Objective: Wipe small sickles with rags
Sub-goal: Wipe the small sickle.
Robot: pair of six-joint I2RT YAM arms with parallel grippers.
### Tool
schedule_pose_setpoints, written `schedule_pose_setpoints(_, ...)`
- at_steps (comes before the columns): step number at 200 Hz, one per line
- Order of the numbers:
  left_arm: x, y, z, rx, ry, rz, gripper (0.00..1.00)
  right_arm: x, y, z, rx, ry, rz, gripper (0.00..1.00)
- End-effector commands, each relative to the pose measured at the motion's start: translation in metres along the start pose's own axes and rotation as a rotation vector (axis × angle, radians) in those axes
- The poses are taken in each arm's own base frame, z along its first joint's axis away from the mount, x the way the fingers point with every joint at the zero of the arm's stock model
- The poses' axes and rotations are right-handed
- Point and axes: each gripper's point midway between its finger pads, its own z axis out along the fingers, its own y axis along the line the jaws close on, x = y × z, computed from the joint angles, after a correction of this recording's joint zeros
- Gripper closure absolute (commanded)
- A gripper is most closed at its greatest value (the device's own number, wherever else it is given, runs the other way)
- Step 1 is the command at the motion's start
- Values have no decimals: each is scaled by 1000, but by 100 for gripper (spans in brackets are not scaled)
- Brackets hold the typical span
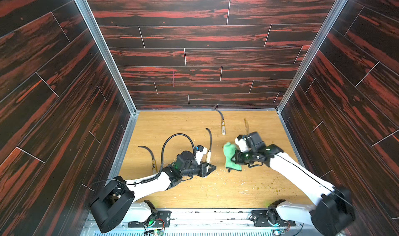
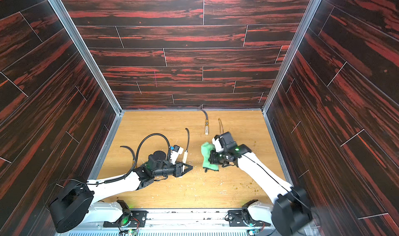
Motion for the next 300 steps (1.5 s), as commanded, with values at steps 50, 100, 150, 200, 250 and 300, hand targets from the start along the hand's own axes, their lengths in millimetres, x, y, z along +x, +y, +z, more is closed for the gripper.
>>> schedule_pose_setpoints(50,7,-15,10,-89,88,147,100,-9,76,-44,-344,-46,-53,100)
schedule_pose_setpoints(100,11,-19,21,-124,128,190,100,-10,75,-25,-342,-12,-18,100)
schedule_pose_setpoints(150,11,-36,19,-112,125,251,100,-23,64,-6,-281,-19,22,100)
schedule_pose_setpoints(200,17,-57,13,-60,131,296,100,-49,56,-6,-266,-72,40,100)
schedule_pose_setpoints(250,22,-74,11,-12,134,333,100,-71,50,2,-307,-77,54,100)
schedule_pose_setpoints(300,24,-94,5,19,140,384,100,-84,42,18,-351,-54,75,100)
